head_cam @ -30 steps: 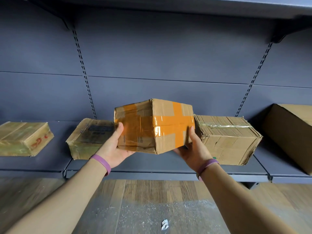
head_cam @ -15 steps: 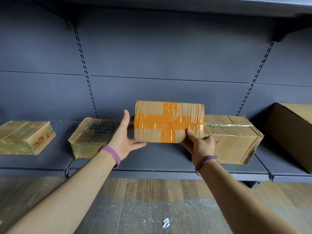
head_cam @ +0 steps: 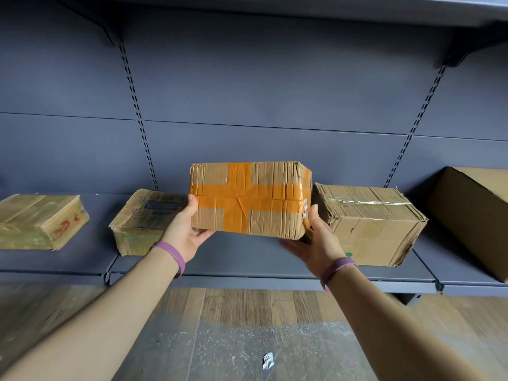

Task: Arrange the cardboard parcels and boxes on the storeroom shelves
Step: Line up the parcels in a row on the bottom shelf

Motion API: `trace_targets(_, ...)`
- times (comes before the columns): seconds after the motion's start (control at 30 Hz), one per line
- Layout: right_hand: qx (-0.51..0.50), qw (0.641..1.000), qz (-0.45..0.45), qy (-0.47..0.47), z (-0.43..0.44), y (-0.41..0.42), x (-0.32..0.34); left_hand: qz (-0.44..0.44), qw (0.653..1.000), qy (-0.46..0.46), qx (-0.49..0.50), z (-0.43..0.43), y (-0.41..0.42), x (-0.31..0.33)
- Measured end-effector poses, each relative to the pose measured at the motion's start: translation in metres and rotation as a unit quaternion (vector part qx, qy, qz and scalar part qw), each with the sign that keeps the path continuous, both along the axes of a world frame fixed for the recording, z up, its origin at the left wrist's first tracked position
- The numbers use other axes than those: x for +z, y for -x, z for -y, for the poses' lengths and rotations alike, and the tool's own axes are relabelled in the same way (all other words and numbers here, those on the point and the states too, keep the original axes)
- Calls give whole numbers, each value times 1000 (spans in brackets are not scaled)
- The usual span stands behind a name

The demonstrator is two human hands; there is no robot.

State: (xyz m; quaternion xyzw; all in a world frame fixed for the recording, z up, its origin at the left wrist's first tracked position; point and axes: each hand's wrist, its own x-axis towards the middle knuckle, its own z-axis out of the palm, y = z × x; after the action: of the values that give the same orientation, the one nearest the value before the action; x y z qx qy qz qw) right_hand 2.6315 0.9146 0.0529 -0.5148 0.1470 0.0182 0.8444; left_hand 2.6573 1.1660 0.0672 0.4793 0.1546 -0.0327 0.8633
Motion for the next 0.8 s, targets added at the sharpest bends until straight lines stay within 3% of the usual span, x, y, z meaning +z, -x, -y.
trace_targets(0.13, 9, 995, -2, -103, 2, 1, 2, -21, 1000, 15, -1, -3, -1, -5)
trace_targets(0.3, 45, 991, -1, -124, 5, 4, 9, -58, 998, 33, -3, 0, 1, -12)
trace_targets(0.43, 37, 995, 29, -84, 1, 2, 7, -74, 997, 22, -3, 1, 2, -11)
trace_targets(0.53, 6, 998, 46, -37, -3, 1, 5, -40, 998, 13, -41, 9, 2, -6)
trace_targets(0.67, -43, 997, 63, 10, -13, -4, 2, 33, 986, -141, -77, 31, 6, 5)
trace_targets(0.8, -94, 993, 68, 14, -18, -5, 2, 39, 989, -81, -116, 45, 13, 19)
